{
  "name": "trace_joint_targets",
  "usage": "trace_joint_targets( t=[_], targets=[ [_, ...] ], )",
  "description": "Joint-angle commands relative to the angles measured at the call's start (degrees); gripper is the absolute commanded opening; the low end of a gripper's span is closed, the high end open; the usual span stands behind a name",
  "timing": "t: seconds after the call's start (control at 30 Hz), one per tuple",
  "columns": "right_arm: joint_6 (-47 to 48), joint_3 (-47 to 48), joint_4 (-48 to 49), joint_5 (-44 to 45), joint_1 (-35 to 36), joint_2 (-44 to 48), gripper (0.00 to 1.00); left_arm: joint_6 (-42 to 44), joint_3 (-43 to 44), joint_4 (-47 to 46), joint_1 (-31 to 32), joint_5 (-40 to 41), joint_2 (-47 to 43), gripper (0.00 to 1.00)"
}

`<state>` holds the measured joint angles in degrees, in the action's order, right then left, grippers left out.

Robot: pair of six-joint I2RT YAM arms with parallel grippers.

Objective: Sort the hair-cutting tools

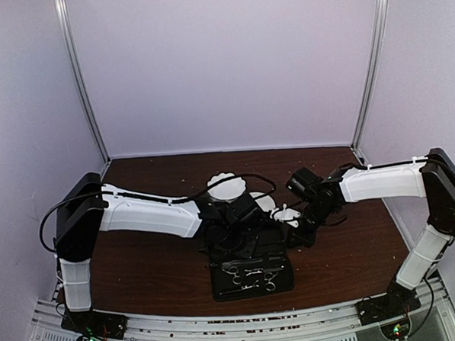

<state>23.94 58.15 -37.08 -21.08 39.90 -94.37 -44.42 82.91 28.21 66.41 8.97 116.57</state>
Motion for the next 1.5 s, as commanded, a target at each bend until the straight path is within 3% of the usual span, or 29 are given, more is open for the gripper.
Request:
trace_joint_targets(
  t=[0.0,0.23,0.6,0.73,1.0,1.23,1.47],
  targets=[
    [-1.84,2.51,-0.18,1.34,2.01,-2.86,0.0,0.77,0.1,-4.36,0.08,-0.05,-3.91,0.0],
    [-2.3,3.74,0.4,1.28,7.25,-4.77,0.0,0.66,-0.38,-5.19,0.12,0.26,-3.97,0.0],
    [-3.64,8.27,1.69,-1.68,7.52,-10.3,0.0,1.46,-0.99,-5.37,0.11,0.04,-4.77,0.0],
    [-3.52,7.68,1.78,-0.58,7.4,-9.67,0.0,0.56,-5.76,-4.29,0.33,1.44,-10.22,0.26],
    [-2.49,7.57,1.46,1.92,7.41,-9.51,0.0,-3.85,-20.74,-3.12,-1.58,7.64,-24.86,0.42],
    [0.15,9.98,-0.91,2.93,7.41,-11.3,0.0,-6.91,-30.9,-12.56,-9.85,-3.91,-24.95,0.44],
    [1.91,15.2,-3.03,4.31,7.72,-14.62,0.01,-5.52,-33.52,-20.85,-13.08,-13.12,-20.97,0.46]
  ],
)
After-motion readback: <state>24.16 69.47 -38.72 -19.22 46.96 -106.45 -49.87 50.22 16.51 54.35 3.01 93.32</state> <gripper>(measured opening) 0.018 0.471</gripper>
